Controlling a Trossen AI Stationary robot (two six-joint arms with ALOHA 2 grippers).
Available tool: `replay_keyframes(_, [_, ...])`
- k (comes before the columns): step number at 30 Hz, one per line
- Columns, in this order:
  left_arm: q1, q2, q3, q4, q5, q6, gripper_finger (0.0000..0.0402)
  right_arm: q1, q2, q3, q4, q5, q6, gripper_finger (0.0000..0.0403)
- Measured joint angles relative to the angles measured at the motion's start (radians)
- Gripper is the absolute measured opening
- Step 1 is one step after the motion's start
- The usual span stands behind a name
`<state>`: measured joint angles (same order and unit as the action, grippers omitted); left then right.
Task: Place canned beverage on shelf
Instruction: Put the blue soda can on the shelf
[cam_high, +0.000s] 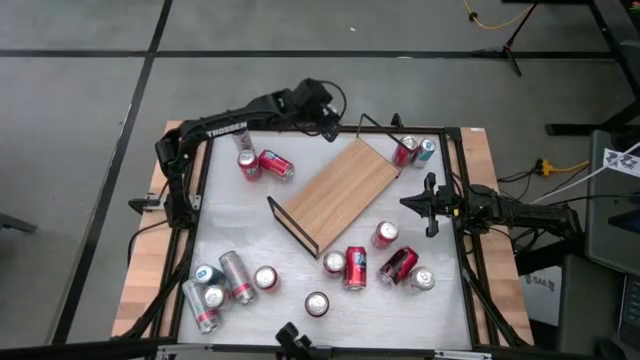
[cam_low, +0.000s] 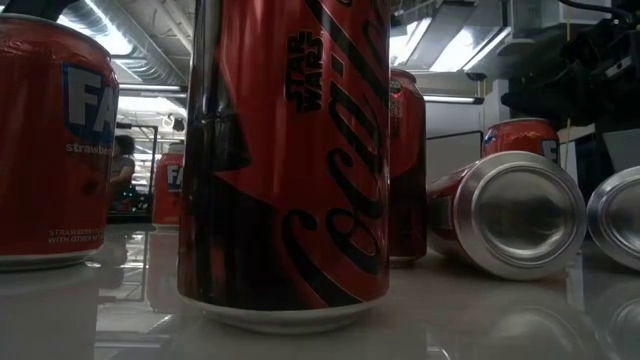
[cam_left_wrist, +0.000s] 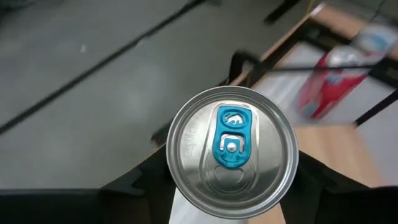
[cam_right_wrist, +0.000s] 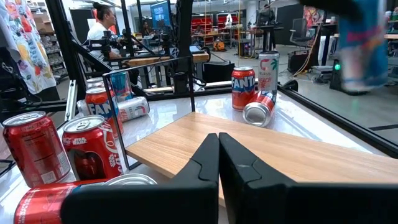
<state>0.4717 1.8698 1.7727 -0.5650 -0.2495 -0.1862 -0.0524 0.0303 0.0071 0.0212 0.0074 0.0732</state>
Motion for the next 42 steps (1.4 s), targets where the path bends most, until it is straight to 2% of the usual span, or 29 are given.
replay_keyframes(16, [-0.042, -0.001, 0.023, 0.216, 0.159, 0.014, 0.0203, 0.0, 0.0, 0.0, 0.004, 0.0, 0.0, 0.0])
replay_keyframes(22, [-0.057, 0.0, 0.024, 0.238, 0.171, 0.015, 0.0204, 0.0, 0.0, 0.0, 0.005, 0.0, 0.0, 0.0])
replay_keyframes(33, [-0.056, 0.154, 0.025, 0.232, 0.182, 0.015, 0.0204, 0.0, 0.0, 0.0, 0.006, 0.001, 0.0, 0.0])
replay_keyframes(42, [-0.028, 0.218, 0.025, 0.237, 0.18, 0.014, 0.0204, 0.0, 0.0, 0.0, 0.006, 0.001, 0.0, 0.0])
